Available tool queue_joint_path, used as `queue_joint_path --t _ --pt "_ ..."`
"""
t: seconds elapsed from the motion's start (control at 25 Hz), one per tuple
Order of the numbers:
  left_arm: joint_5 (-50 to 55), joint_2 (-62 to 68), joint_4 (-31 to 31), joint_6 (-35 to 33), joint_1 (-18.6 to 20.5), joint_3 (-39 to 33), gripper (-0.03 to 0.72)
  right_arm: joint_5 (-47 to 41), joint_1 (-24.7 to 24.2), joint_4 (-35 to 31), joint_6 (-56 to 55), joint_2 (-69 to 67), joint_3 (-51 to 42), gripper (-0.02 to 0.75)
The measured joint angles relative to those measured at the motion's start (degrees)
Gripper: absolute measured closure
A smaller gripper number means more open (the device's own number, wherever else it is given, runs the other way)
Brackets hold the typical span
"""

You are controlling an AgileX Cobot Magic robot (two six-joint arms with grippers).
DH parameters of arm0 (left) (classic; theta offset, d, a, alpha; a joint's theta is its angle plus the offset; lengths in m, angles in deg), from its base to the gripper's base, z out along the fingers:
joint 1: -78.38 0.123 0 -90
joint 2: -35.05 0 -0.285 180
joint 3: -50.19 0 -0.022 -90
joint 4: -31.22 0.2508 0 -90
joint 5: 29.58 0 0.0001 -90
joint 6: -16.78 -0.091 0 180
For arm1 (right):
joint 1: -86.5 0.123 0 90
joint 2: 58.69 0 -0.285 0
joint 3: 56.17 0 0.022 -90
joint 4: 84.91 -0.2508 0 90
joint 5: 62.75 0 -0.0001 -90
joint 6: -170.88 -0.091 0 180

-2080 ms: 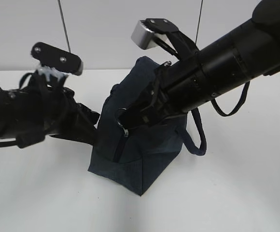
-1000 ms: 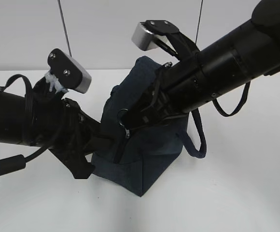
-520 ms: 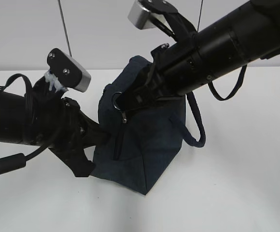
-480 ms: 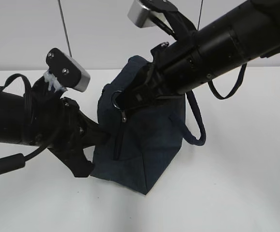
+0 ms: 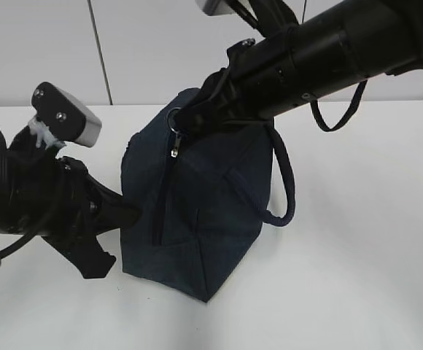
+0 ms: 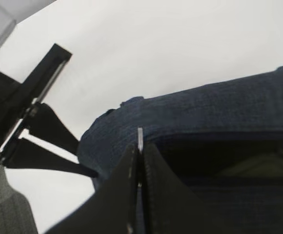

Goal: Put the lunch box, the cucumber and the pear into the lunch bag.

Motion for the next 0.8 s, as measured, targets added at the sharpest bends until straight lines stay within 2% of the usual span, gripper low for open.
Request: queue_joint_path --t 0.4,0.48,0.68,0.8 --pt "-1.05 -0.54 -0.49 1.84 0.04 -0.11 0.697 2.97 0.23 -1.49 -0.08 -2.05 0.60 0.732" --pt "-2.34 -0.54 -0.37 2.34 0.04 -0.11 0.697 0.81 0.23 -1.62 -0.21 -2.05 1.63 0.732" --pt "-4.72 -0.56 -0.69 2.51 0.04 -0.11 0.697 -11.13 0.23 -1.62 -2.87 -2.05 5.52 0.732" --pt "-4.76 -0.56 -0.75 2.58 0.04 -0.11 0.697 -13.79 0.02 -1.06 -3.53 -2.07 5.88 0.732"
